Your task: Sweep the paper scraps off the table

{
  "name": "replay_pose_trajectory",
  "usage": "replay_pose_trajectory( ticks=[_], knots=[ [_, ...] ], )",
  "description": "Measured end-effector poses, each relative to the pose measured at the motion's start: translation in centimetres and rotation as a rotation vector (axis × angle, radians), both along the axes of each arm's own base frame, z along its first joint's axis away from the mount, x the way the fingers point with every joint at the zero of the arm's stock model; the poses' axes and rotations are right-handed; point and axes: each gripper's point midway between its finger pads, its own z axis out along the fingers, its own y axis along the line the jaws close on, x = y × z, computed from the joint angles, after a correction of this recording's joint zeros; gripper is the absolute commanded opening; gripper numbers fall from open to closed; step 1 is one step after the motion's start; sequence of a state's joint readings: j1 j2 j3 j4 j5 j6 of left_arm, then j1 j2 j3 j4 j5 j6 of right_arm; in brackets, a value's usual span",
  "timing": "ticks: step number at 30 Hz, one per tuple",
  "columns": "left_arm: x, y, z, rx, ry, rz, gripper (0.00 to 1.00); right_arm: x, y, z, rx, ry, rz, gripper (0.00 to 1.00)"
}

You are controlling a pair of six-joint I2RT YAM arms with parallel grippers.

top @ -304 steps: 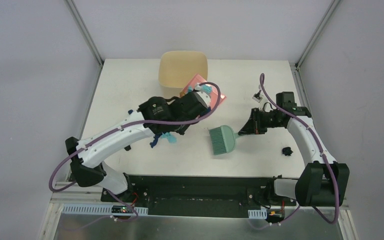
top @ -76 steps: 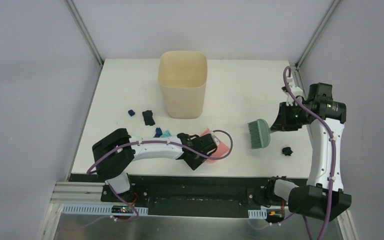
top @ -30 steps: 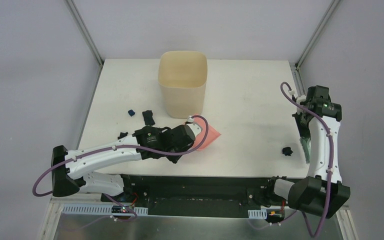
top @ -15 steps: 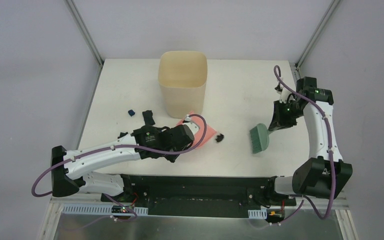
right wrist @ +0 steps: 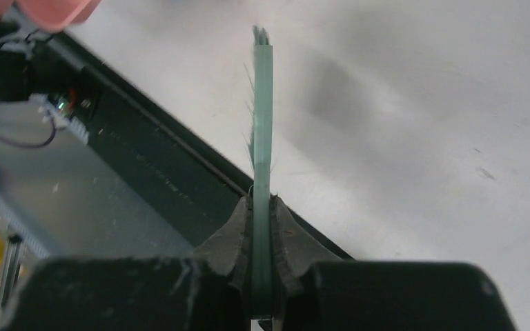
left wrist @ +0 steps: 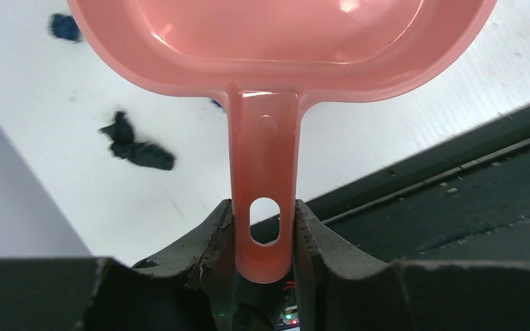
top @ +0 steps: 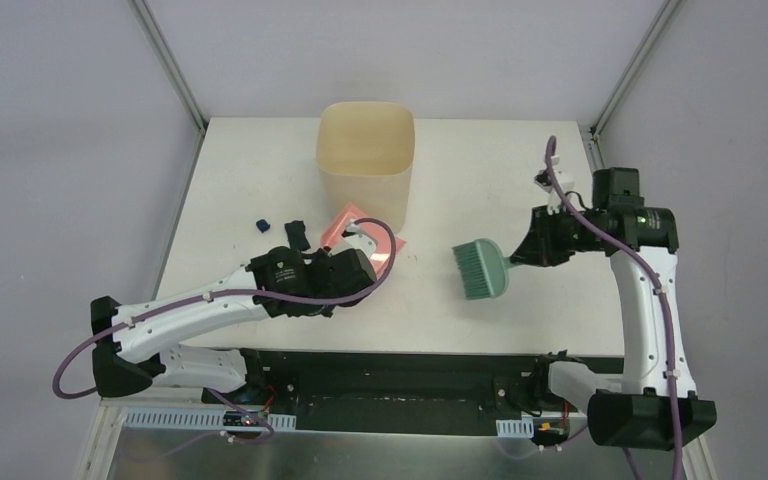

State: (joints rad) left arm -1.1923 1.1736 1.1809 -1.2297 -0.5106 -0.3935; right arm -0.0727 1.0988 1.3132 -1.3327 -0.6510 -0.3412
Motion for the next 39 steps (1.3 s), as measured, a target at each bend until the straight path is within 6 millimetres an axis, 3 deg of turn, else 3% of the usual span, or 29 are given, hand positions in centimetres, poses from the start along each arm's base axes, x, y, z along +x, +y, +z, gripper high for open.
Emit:
replay_pose_trajectory(
  ticks=[7, 12, 17, 21, 24, 27, 30, 33, 39],
  knots=[
    [1.1, 5.0, 2.7, 0.091, -0.144, 0.148, 0.19, -3.1, 8.1, -0.4, 0.090, 0.074, 0.363, 0.00],
    [1.2, 7.0, 4.3, 0.031, -0.217, 0.209, 0.15, -2.7, 11.1, -2.2, 0.099, 0.163, 0.455, 0.00],
    [0.6, 7.9, 5.3, -0.055, -0.226, 0.255, 0.15, -2.1, 16.9, -3.2, 0.157, 0.051, 0.523, 0.00],
    [0.3, 7.7, 5.8, -0.109, -0.212, 0.293, 0.14, 0.2, 21.7, -3.5, 0.254, 0.079, 0.457, 0.00],
    [0.1, 7.6, 5.6, -0.107, -0.195, 0.306, 0.15, 2.6, 25.4, -5.3, 0.290, 0.100, 0.428, 0.00],
    [0.0, 7.7, 5.6, -0.083, -0.182, 0.319, 0.15, 2.6, 28.3, -6.4, 0.304, 0.124, 0.452, 0.00],
    [0.0, 7.4, 5.9, -0.090, -0.181, 0.330, 0.15, 2.8, 31.4, -6.2, 0.344, 0.098, 0.497, 0.00],
    [0.0, 7.5, 5.9, -0.091, -0.179, 0.330, 0.15, 4.8, 33.9, -6.6, 0.363, 0.132, 0.366, 0.00],
    [-0.2, 7.4, 5.7, -0.073, -0.163, 0.327, 0.16, 7.7, 36.3, -8.6, 0.325, 0.256, 0.091, 0.00]
  ],
)
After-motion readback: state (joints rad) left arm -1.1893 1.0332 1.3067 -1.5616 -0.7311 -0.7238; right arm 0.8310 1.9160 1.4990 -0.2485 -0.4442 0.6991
